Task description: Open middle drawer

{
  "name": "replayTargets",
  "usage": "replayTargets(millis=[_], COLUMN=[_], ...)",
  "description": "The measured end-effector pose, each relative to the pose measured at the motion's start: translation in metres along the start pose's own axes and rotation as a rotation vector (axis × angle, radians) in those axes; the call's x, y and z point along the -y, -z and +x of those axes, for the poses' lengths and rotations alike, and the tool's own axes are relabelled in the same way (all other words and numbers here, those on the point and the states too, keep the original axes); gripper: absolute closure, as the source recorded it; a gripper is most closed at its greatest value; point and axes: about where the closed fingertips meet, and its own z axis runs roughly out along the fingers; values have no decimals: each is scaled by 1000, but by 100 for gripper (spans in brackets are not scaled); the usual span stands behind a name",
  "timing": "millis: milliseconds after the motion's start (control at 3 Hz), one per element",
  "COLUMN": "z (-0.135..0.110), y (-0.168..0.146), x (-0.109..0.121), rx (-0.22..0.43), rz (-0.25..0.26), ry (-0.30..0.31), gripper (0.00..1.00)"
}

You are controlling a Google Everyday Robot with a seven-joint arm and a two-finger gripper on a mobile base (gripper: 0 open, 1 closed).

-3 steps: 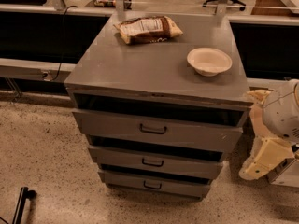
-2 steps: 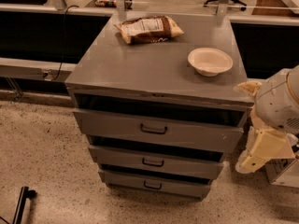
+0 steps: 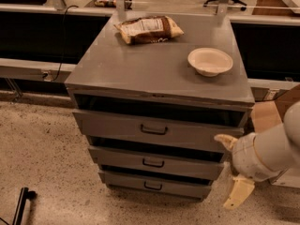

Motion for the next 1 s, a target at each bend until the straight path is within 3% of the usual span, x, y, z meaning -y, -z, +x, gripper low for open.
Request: replayTargets(millis=[333,667,1000], z=[31,34,32], y=[-51,-60,-96], x=[0,5,6], rx=[48,59,44], rz=[11,24,10], ry=[-50,-59,-33], gripper=[0,0,0])
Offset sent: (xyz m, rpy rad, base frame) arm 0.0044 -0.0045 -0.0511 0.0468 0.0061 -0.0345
